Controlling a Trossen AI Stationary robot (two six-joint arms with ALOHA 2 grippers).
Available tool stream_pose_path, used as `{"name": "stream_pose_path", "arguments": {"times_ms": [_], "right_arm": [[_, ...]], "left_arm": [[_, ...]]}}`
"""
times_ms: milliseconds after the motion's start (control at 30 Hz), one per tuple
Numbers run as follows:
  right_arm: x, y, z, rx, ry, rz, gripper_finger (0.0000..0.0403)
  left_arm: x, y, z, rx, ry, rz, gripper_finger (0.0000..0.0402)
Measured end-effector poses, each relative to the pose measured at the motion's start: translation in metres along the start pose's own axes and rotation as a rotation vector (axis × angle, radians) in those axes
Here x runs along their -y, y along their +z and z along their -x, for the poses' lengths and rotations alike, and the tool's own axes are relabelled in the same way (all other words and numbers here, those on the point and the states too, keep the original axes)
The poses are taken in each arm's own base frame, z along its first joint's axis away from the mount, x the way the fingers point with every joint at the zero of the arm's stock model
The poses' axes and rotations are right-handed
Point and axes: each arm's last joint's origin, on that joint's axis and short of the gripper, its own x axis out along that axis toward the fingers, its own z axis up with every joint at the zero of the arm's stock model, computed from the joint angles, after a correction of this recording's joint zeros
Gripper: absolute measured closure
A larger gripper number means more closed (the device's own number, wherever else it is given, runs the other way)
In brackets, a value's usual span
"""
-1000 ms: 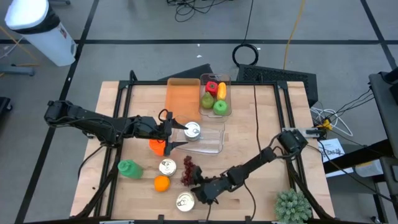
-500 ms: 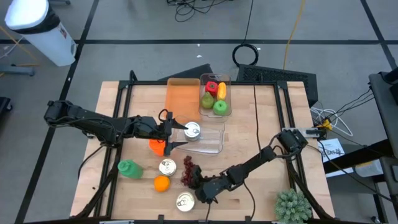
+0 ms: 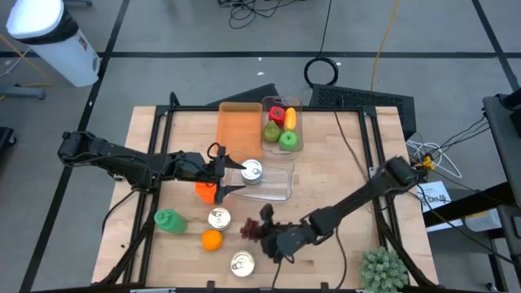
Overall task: Pick & Place Food Item
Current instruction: Put the grapes into the top transparent bin
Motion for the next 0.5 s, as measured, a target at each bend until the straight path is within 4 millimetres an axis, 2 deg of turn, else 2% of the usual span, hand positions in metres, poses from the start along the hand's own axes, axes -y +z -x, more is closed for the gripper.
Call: {"name": "stream_pose_path", "arguments": {"times_ms": [100, 233, 367, 500], "right_arm": [[0.022, 0.01, 0.02, 0.019, -0.014, -0.097, 0.0401], [0.045, 0.007, 0.043, 0.077, 0.045, -0.207, 0.0402], [0.066, -0.005, 0.068, 0.153, 0.057, -0.342, 0.0402], [0.071, -0.025, 0.09, 0.21, 0.037, -0.408, 0.0402]], "left_arm": [[0.0, 0.0, 0.0, 0.0, 0.0, 0.0, 0.0101], [0.0, 0.0, 0.0, -0.001, 0.0, 0.0, 0.0101], [0.0, 0.0, 0.0, 0.0, 0.0, 0.0, 0.0101], [0.0, 0.0, 0.0, -0.001, 0.0, 0.0, 0.0101]]}}
